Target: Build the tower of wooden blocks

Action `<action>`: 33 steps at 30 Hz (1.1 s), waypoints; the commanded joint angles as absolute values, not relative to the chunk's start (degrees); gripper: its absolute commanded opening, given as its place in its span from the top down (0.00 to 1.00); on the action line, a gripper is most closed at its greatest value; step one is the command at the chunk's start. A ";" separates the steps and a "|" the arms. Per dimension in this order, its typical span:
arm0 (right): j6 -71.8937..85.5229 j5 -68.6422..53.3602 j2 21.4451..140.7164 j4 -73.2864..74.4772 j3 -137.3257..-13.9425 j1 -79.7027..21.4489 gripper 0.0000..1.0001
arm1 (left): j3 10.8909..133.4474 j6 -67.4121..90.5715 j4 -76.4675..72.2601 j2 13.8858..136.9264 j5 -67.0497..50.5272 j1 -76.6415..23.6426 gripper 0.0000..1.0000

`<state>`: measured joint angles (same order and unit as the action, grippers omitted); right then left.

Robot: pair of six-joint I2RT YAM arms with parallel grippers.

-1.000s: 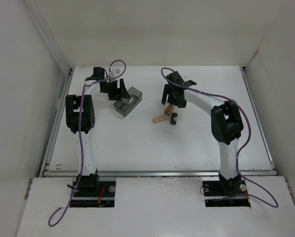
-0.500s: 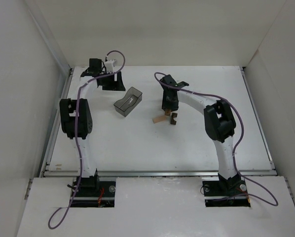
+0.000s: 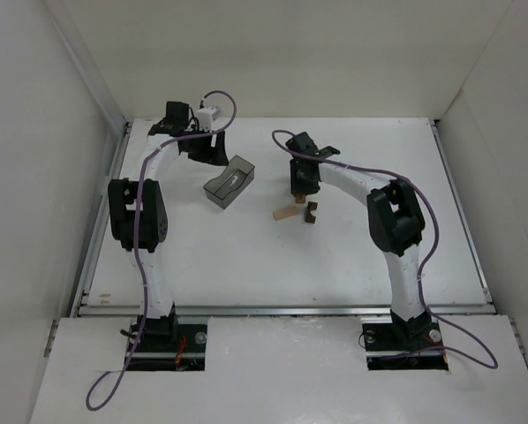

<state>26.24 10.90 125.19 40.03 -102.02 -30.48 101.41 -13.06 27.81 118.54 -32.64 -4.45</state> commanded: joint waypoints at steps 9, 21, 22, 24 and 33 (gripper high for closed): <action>-5.61 -19.84 85.54 -7.53 -65.62 -31.20 1.00 | 111.97 -58.06 51.75 105.57 -55.46 -10.19 0.32; -14.06 -30.76 73.04 -20.21 -51.51 -33.49 1.00 | 118.92 -75.41 64.78 101.34 -48.00 -27.59 0.21; -14.06 -30.76 72.34 -19.69 -51.50 -34.10 1.00 | 118.22 -75.41 64.78 101.34 -47.12 -28.38 0.21; -14.06 -30.76 71.72 -19.69 -50.89 -34.63 1.00 | 117.16 -75.41 64.78 101.34 -45.88 -30.22 0.21; -14.06 -28.83 68.82 -19.69 -49.48 -36.21 1.00 | 114.70 -73.83 64.17 101.34 -43.42 -32.08 0.34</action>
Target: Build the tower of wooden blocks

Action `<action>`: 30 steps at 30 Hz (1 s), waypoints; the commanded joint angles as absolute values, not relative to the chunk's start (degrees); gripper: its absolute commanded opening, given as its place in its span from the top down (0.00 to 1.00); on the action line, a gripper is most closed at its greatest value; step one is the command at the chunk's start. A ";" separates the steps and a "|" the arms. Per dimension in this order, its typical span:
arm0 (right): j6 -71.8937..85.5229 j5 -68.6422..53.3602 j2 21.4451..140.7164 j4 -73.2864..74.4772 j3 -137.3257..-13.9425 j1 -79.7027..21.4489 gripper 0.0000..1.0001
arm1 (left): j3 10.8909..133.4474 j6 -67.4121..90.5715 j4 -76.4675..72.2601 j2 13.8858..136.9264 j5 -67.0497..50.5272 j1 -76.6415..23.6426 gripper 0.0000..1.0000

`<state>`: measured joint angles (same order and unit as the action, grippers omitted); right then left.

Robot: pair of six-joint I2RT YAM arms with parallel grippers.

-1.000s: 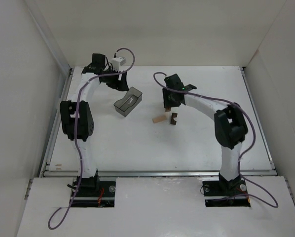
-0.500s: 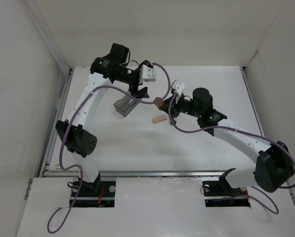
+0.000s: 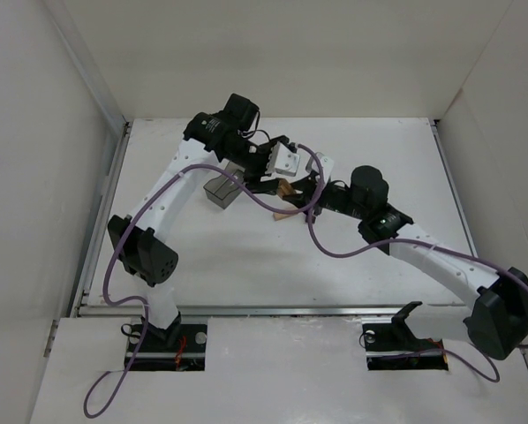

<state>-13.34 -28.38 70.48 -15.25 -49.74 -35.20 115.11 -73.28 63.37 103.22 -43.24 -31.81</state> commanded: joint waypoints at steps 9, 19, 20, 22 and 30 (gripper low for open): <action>-14.06 -27.16 68.29 -19.69 -48.96 -36.21 1.00 | 115.31 -71.63 64.16 101.34 -46.31 -33.13 0.52; -14.06 -27.16 68.82 -19.69 -48.96 -36.74 1.00 | 114.79 -70.41 64.69 100.81 -48.08 -33.13 0.71; -14.06 -27.16 68.82 -19.69 -48.96 -36.74 0.99 | 114.79 -69.70 64.69 100.81 -48.08 -33.13 0.88; -13.11 -25.93 68.82 -20.21 -48.96 -36.74 0.94 | 113.47 -69.00 64.69 100.81 -48.08 -33.13 1.00; -5.91 -19.09 68.82 -19.61 -48.96 -36.74 0.25 | 105.65 -60.65 57.58 100.28 -38.26 -33.13 1.00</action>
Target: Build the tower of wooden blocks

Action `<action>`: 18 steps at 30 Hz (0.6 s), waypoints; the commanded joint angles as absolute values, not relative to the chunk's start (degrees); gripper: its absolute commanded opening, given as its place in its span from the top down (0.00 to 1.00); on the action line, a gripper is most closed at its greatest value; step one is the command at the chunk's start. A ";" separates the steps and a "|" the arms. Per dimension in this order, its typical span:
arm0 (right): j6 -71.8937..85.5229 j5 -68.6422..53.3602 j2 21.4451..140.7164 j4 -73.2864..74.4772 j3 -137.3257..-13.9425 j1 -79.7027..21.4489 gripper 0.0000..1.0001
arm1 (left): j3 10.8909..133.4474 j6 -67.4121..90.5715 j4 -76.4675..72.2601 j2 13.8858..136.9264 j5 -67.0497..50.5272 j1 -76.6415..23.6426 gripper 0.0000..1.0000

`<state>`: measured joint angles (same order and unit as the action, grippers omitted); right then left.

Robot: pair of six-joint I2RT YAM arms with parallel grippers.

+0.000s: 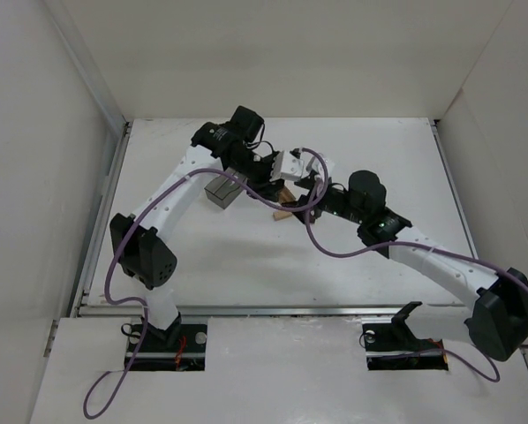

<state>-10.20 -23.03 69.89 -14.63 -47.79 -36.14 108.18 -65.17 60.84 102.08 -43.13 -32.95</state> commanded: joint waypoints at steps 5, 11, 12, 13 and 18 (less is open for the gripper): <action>-0.80 -12.32 64.87 -18.37 -44.31 -36.74 0.00 | 96.88 -56.52 49.07 100.28 -26.65 -33.13 1.00; 8.16 0.86 58.63 -14.25 -40.44 -36.74 0.00 | 87.90 -50.46 39.91 101.42 -19.34 -33.13 1.00; 8.17 1.57 58.62 -13.72 -39.91 -36.22 0.00 | 86.41 -49.67 38.25 101.43 -19.34 -33.13 1.00; 9.04 2.10 57.93 -13.71 -39.90 -36.21 0.00 | 85.79 -48.88 37.45 102.03 -19.34 -33.13 1.00; 12.03 6.58 56.78 -11.26 -38.85 -35.68 0.00 | 83.41 -45.35 34.89 105.46 -17.58 -33.66 1.00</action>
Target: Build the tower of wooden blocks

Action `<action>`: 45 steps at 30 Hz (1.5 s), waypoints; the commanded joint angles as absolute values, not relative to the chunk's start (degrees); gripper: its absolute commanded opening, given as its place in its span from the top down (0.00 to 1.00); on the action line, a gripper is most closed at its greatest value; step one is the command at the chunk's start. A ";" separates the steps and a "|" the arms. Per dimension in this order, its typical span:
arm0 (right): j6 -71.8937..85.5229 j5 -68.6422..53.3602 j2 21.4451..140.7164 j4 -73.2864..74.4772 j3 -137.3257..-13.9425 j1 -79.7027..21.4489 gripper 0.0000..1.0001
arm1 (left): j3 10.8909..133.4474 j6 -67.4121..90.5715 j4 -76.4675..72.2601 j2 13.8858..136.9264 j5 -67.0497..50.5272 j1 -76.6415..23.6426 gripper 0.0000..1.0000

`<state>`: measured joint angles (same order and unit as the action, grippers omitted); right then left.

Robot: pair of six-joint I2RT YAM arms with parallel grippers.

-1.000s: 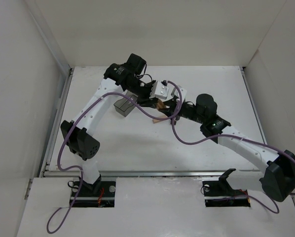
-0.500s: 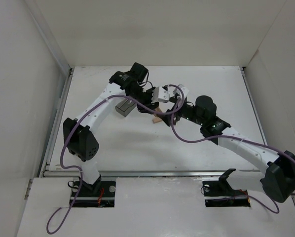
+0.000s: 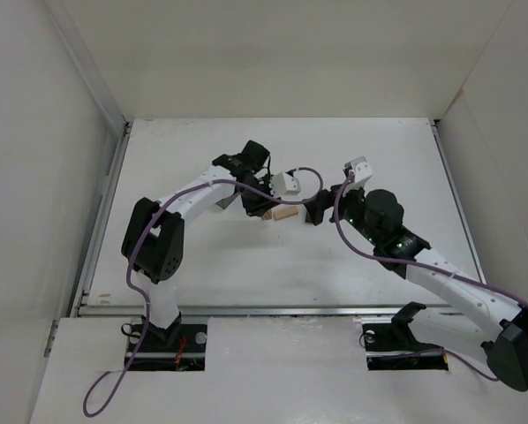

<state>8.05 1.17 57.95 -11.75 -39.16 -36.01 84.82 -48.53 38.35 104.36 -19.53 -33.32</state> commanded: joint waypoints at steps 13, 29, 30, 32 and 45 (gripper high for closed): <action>12.66 11.50 50.55 -7.22 -35.16 -35.16 0.00 | 84.81 -45.61 38.58 110.74 -16.96 -34.80 0.95; 12.66 14.94 46.76 -2.81 -33.40 -34.63 0.00 | 89.56 -46.41 45.70 112.94 -7.21 -41.22 0.68; 12.66 14.94 46.76 -2.81 -33.40 -34.63 0.00 | 89.56 -45.88 45.70 112.94 -7.21 -41.22 0.66; 12.66 14.94 46.23 -2.81 -33.40 -34.63 0.00 | 89.56 -45.36 46.23 112.94 -7.21 -41.22 0.59; 12.66 14.94 43.34 -1.05 -33.39 -34.63 0.00 | 95.61 -41.66 48.33 112.42 -9.31 -41.75 0.40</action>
